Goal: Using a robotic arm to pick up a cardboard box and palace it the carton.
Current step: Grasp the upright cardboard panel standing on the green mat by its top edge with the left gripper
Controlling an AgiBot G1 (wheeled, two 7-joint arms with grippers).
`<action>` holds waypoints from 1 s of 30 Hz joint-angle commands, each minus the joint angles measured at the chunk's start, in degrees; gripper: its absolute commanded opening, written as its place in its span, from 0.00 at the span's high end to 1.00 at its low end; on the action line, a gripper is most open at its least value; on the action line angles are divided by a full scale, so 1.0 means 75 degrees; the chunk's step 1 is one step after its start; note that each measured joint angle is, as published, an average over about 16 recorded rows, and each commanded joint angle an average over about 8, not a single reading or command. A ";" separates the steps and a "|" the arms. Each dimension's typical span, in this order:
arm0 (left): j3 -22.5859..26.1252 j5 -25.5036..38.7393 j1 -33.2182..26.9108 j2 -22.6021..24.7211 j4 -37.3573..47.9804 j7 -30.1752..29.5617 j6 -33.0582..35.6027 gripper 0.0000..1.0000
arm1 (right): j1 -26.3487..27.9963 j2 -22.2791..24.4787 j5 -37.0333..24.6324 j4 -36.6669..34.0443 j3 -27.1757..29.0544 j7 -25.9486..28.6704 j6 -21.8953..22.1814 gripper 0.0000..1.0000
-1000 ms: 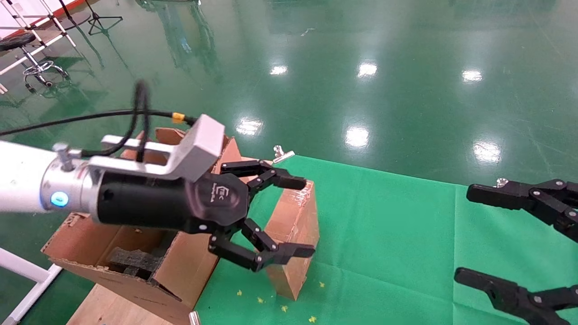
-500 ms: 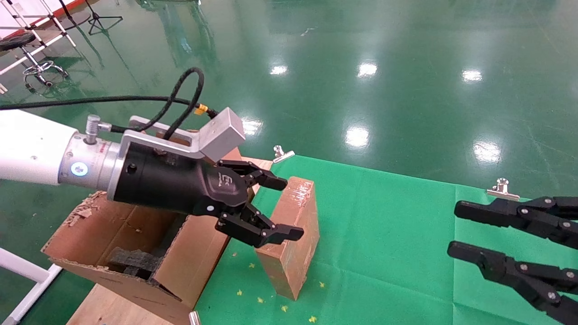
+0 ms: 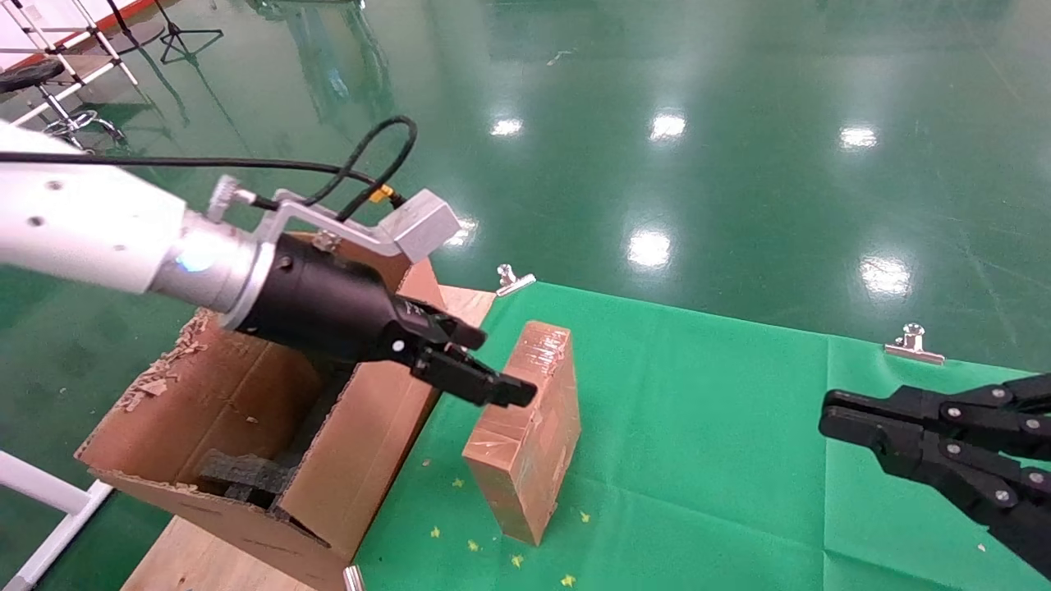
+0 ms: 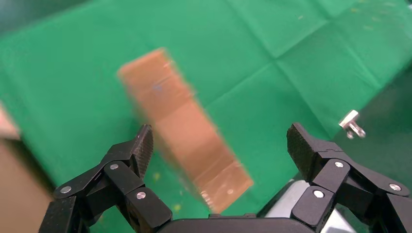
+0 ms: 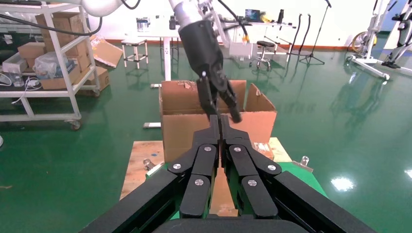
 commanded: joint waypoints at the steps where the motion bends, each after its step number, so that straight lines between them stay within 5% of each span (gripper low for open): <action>1: 0.0287 0.0320 -0.0259 0.0157 0.0054 -0.0624 0.0082 0.00 | 0.0000 0.0000 0.0000 0.0000 0.0000 0.0000 0.0000 1.00; 20: 0.2496 0.0801 -0.1257 0.1446 0.0482 -0.2011 0.0031 0.00 | 0.0001 0.0001 0.0002 0.0000 -0.0002 -0.0001 0.0001 1.00; 28: 0.3007 0.0991 -0.1469 0.1697 0.0527 -0.2298 0.0006 0.01 | 0.0000 0.0001 0.0002 -0.0001 -0.0003 -0.0002 0.0001 0.04; 30: 0.3093 0.1048 -0.1504 0.1736 0.0518 -0.2332 0.0002 0.21 | 0.0000 0.0002 0.0003 -0.0001 -0.0003 -0.0002 0.0002 0.00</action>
